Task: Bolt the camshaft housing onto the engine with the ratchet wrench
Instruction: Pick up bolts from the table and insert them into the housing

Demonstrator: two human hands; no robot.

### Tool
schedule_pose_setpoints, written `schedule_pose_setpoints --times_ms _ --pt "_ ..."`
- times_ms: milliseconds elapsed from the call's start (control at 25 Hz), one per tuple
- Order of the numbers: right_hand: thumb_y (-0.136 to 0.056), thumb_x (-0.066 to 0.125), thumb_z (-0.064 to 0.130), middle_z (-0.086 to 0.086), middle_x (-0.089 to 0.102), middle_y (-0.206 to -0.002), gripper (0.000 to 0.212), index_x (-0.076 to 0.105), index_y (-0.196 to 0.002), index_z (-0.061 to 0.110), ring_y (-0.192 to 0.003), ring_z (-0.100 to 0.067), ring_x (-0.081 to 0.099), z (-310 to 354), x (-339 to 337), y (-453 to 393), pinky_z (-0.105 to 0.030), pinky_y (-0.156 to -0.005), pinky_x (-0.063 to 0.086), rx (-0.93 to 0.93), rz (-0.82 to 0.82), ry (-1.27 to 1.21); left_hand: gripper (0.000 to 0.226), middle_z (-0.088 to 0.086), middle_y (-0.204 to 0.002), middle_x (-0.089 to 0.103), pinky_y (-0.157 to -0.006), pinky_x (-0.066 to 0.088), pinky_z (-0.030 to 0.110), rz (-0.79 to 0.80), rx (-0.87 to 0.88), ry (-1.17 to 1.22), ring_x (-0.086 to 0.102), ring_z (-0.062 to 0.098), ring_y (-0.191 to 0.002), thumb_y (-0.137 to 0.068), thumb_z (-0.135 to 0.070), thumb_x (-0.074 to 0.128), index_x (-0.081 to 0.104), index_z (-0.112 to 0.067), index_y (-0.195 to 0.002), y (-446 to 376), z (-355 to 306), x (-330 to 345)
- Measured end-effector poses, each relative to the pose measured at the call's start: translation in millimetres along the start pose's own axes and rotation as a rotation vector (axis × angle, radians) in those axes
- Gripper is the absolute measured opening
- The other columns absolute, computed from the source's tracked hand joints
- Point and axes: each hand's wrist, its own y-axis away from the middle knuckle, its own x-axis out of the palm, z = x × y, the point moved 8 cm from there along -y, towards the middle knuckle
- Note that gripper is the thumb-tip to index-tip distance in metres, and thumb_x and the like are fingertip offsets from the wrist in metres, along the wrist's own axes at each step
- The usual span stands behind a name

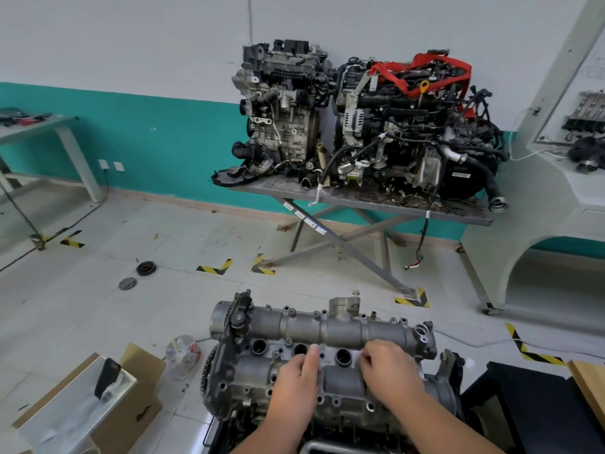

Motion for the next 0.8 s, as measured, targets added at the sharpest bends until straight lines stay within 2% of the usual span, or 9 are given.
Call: schedule_pose_setpoints --times_ms 120,200,280,360,480,600,680,800 --pt "-0.093 0.058 0.033 0.007 0.067 -0.082 0.020 0.066 -0.076 0.026 -0.080 -0.008 0.061 -5.6 -3.1 -4.7 -0.030 -0.070 0.051 0.047 0.053 -0.097 0.056 -0.002 -0.058 0.049 -0.059 0.037 0.030 0.012 -0.026 0.033 0.047 0.011 -0.052 -0.096 -0.065 0.036 0.055 -0.018 -0.072 0.4 -3.7 -2.5" --pt "-0.093 0.060 0.031 0.007 0.068 -0.079 0.020 0.066 -0.073 0.029 -0.076 -0.008 0.062 -5.6 -3.0 -4.6 -0.031 -0.070 0.053 0.078 0.086 -0.135 0.058 -0.002 -0.058 0.047 -0.058 0.036 0.030 0.037 -0.057 0.072 0.045 0.013 -0.051 -0.097 -0.064 0.035 0.058 -0.014 -0.077 -2.5 -7.8 -2.3" --pt "-0.094 0.058 0.030 0.008 0.065 -0.086 0.019 0.068 -0.078 0.028 -0.079 -0.009 0.061 -3.3 -3.1 -1.9 -0.029 -0.070 0.051 0.081 0.065 -0.101 0.059 -0.007 -0.055 0.046 -0.055 0.034 0.028 0.042 -0.084 0.023 0.044 0.008 -0.048 -0.097 -0.065 0.035 0.058 -0.015 -0.076 -4.1 -13.4 -3.1" --pt "-0.095 0.054 0.032 0.006 0.061 -0.094 0.017 0.069 -0.087 0.030 -0.085 -0.014 0.061 0.0 -7.6 0.6 -0.030 -0.075 0.050 0.071 0.007 -0.005 0.055 -0.010 -0.050 0.044 -0.053 0.034 0.027 0.042 -0.090 -0.067 0.043 0.002 -0.042 -0.096 -0.066 0.033 0.047 -0.023 -0.065 -3.9 -18.4 -3.4" --pt "-0.096 0.051 0.035 0.005 0.066 -0.101 0.017 0.067 -0.098 0.030 -0.099 -0.019 0.058 6.6 -10.4 -0.6 -0.034 -0.082 0.045 0.034 -0.010 0.116 0.057 -0.006 -0.056 0.046 -0.055 0.034 0.028 0.065 -0.093 -0.191 0.046 0.010 -0.050 -0.097 -0.065 0.032 0.043 -0.020 -0.064 -6.3 -18.7 -2.3" --pt "-0.098 0.050 0.042 0.008 0.064 -0.104 0.022 0.067 -0.100 0.029 -0.108 -0.019 0.049 10.3 -6.6 -4.2 -0.036 -0.085 0.038 0.024 0.017 0.155 0.061 -0.001 -0.061 0.053 -0.057 0.037 0.029 0.091 -0.110 -0.232 0.049 0.016 -0.053 -0.097 -0.066 0.032 0.050 -0.016 -0.068 -10.6 -16.0 -1.9" --pt "-0.098 0.050 0.048 0.009 0.058 -0.104 0.027 0.068 -0.098 0.028 -0.108 -0.018 0.047 4.7 -3.9 -4.2 -0.036 -0.086 0.040 0.074 0.030 0.120 0.062 -0.001 -0.063 0.056 -0.057 0.039 0.028 0.093 -0.110 -0.264 0.052 0.016 -0.054 -0.097 -0.067 0.032 0.054 -0.016 -0.070 -11.0 -15.3 -1.1" --pt "-0.097 0.048 0.047 0.011 0.055 -0.098 0.028 0.068 -0.093 0.028 -0.103 -0.016 0.044 -0.2 1.4 -1.5 -0.034 -0.081 0.044 0.078 0.026 0.053 0.062 -0.001 -0.063 0.058 -0.057 0.039 0.029 0.092 -0.101 -0.303 0.054 0.015 -0.055 -0.096 -0.068 0.031 0.053 -0.017 -0.069 -12.4 -14.2 0.0"
